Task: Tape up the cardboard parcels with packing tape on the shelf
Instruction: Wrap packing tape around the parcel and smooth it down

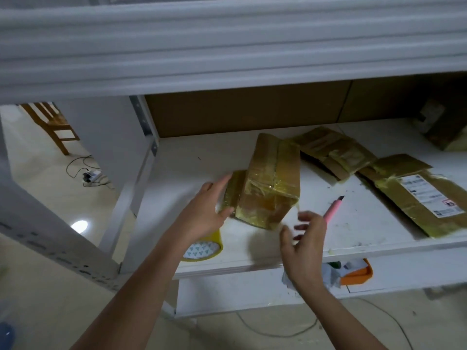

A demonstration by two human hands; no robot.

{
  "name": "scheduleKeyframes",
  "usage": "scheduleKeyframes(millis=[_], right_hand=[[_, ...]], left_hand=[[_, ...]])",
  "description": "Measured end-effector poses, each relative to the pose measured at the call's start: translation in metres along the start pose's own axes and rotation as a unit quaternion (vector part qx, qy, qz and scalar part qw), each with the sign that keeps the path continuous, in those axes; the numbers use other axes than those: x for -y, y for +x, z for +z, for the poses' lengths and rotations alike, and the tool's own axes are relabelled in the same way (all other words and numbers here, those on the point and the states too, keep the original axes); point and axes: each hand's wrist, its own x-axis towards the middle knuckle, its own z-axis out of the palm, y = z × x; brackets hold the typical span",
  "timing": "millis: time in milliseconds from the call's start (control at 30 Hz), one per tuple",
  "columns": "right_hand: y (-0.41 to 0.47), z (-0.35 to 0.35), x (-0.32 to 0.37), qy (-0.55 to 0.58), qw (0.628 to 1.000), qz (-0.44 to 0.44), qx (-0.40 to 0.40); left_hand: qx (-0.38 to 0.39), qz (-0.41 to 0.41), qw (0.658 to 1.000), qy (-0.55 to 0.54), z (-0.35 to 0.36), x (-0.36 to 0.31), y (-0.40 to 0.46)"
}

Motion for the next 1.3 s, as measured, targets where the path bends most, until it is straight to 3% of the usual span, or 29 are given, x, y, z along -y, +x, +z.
scheduleKeyframes(millis=[167,433,600,800,1000,1133,1200,1300], right_hand=[[0.049,-0.019,0.026,0.131,0.977,-0.015,0.169],[0.104,-0.068,0.015,0.074,0.961,-0.071,0.258],[0.100,-0.068,-0.006,0.138,0.966,-0.063,0.207],[0.103,-0.055,-0.011,0.063,0.977,-0.132,0.153],[0.105,-0.063,-0.023,0.051,0.964,-0.165,0.202],[0.100,-0.052,-0.019,-0.017,0.977,-0.153,0.144],[0.099,-0.046,-0.019,-0.051,0.979,-0.158,0.115],[0.100,-0.050,-0.026,-0.018,0.973,-0.167,0.160]], left_hand=[[0.026,0.049,0.987,-0.151,0.018,-0.040,0.017],[0.018,0.032,0.964,-0.263,0.060,-0.060,0.013],[-0.058,0.055,0.981,-0.176,0.073,-0.077,0.023],[-0.138,0.061,0.983,-0.108,0.089,-0.081,0.033],[-0.100,0.033,0.988,-0.111,0.082,-0.075,0.032],[-0.035,0.032,0.987,-0.152,0.076,-0.071,0.031],[-0.038,0.029,0.984,-0.173,0.077,-0.072,0.032],[-0.087,0.033,0.983,-0.160,0.082,-0.075,0.030]])
